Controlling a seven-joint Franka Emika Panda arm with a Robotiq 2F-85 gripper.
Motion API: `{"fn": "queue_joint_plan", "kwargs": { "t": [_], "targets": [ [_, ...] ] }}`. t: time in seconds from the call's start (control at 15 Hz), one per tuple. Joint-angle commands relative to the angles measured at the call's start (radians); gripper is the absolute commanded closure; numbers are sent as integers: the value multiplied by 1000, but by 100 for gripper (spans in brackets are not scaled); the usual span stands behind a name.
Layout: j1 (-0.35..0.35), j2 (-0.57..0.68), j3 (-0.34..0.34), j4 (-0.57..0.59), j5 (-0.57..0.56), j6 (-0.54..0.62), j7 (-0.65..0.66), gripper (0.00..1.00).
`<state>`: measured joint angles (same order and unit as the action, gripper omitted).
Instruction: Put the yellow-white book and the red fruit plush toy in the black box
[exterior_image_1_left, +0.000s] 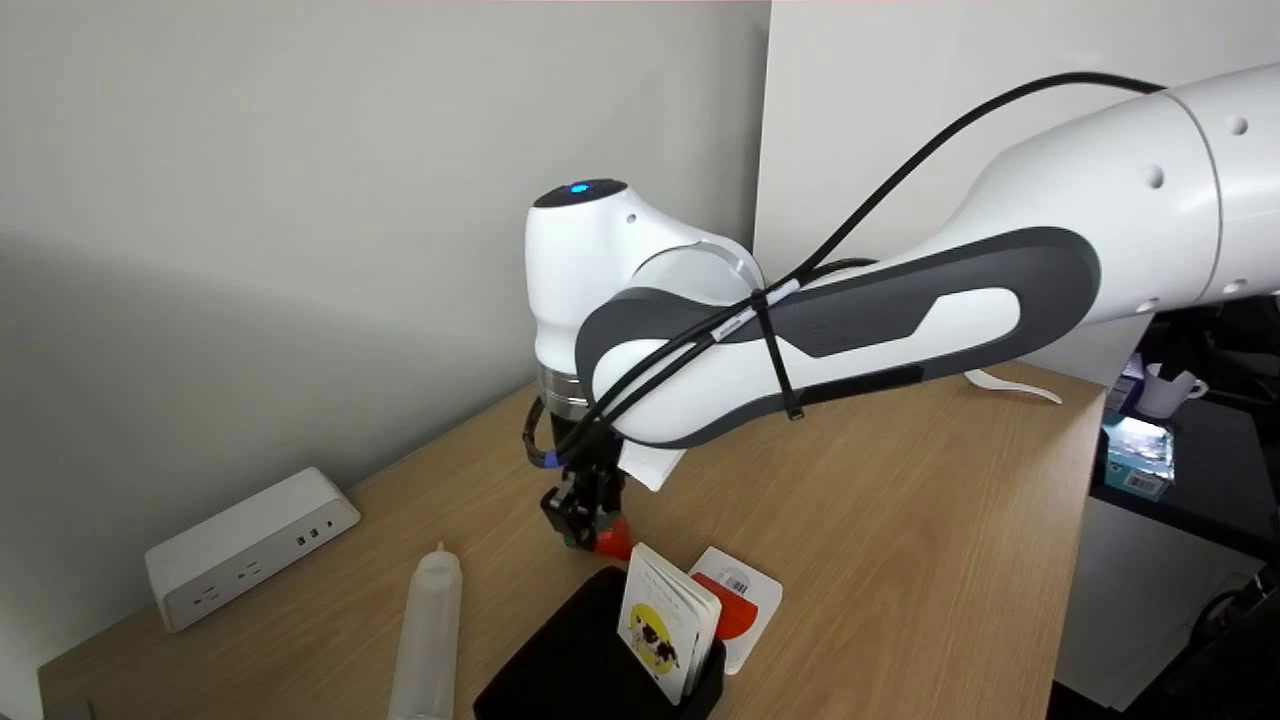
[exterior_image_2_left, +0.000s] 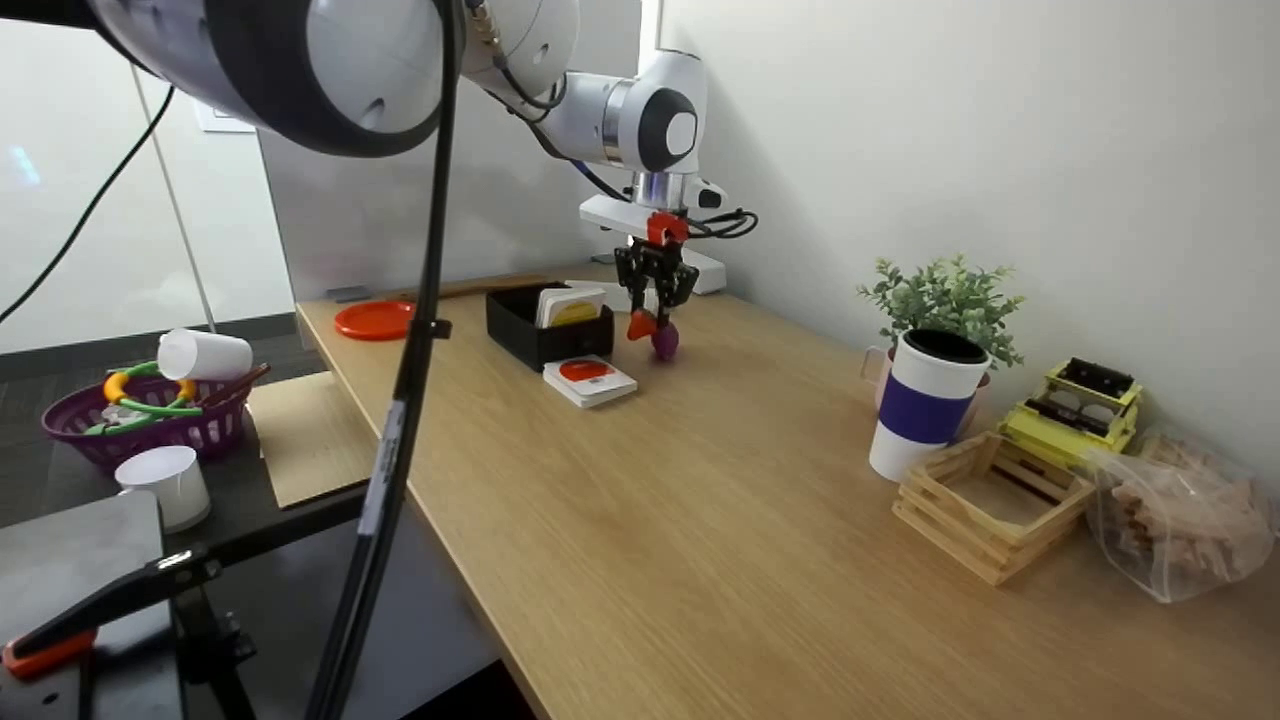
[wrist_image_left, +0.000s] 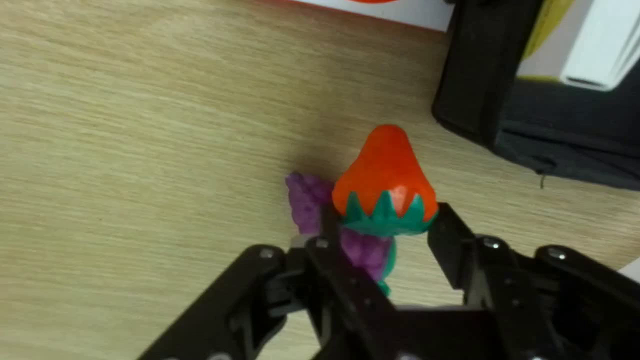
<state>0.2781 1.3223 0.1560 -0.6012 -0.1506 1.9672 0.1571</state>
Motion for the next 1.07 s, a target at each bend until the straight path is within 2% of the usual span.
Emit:
{"fn": "queue_joint_plan", "kwargs": {
  "t": [0.0, 0.4, 0.73, 1.0],
  "targets": [
    [37, -39, -45, -17, -52, 18, 57, 77],
    [81, -57, -75, -6, -120, 55, 122, 77],
    [79, -47, -59, -4, -114, 101, 104, 77],
    [60, -34, -14, -5, -78, 141, 50, 77]
  ]
}}
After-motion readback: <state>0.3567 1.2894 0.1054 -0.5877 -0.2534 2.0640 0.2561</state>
